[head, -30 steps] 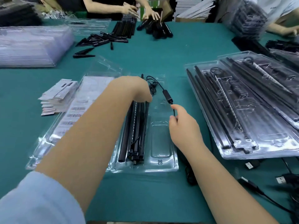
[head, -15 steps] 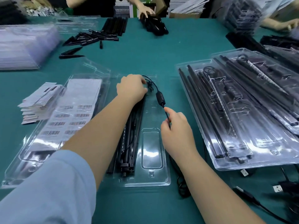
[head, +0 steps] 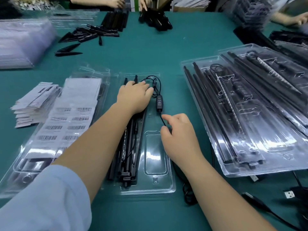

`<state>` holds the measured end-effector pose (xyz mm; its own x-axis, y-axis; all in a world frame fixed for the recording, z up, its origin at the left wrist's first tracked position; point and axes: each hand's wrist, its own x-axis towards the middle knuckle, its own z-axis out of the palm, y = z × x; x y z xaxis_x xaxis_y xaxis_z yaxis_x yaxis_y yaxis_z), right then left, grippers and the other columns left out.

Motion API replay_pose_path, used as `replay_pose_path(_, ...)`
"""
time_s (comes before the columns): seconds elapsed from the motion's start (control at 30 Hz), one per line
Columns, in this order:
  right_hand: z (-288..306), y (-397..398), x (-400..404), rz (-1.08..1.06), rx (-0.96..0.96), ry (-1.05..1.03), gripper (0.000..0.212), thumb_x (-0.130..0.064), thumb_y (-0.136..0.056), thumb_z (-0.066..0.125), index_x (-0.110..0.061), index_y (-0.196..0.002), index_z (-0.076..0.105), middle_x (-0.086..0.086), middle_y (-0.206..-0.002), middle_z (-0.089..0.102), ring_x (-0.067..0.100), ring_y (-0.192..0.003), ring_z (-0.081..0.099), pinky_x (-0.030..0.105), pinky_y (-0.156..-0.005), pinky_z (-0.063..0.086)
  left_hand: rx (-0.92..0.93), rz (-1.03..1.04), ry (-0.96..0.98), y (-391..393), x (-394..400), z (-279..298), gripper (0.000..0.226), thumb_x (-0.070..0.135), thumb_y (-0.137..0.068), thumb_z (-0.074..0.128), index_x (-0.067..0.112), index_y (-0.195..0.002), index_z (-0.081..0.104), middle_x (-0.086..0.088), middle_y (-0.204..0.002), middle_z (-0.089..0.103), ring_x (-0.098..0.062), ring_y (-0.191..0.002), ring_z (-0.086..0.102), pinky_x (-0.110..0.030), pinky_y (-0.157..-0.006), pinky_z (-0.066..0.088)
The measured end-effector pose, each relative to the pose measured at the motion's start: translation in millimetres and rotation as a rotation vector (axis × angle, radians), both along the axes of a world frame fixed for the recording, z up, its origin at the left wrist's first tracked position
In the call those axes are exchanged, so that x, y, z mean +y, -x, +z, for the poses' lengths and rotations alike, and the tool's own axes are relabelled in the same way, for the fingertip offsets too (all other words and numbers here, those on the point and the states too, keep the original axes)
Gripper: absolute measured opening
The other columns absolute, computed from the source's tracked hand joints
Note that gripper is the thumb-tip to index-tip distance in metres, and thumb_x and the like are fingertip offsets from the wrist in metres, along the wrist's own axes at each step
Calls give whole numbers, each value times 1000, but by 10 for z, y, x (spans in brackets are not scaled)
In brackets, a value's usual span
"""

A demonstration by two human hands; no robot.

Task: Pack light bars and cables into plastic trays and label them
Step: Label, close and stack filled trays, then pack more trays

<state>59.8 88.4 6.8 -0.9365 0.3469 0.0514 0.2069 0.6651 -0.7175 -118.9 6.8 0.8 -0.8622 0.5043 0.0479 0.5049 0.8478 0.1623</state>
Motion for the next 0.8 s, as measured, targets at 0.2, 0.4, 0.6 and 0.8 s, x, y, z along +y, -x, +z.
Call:
replay_pose_path(0.2,-5,-16,-32,100,-4,-141,41,-17,-93,41,-16,-133,51,-4,-135,42,15,-121,27,21,-100,22,31,-39,45,37,46,11,48,47,-99,24,22,-129,52,1,-147,42,-25,-137,28,-49,-111,14)
replay_pose_path(0.4,18,-36,-41,176,-15,-207,38,-20,-95,40,-17,-129,57,-10,-139,46,16,-121,26,14,-92,16,32,-13,122,76,81,78,53,59,-95,23,39,-143,32,-2,-146,41,-32,-135,28,-55,-111,6)
replay_pose_path(0.6,46,-51,-35,194,-39,-187,36,-23,-96,41,-17,-124,61,-11,-137,48,17,-121,26,15,-95,17,-14,-124,146,115,145,102,58,43,-98,25,34,-152,8,7,-161,4,-23,-148,0,-55,-114,-6)
replay_pose_path(0.8,85,-111,-37,153,-66,-208,37,-25,-94,41,-11,-127,53,-2,-142,38,17,-126,29,24,-98,26,-126,-194,163,141,271,106,57,46,-101,22,25,-153,14,4,-161,9,-20,-148,4,-51,-116,-3)
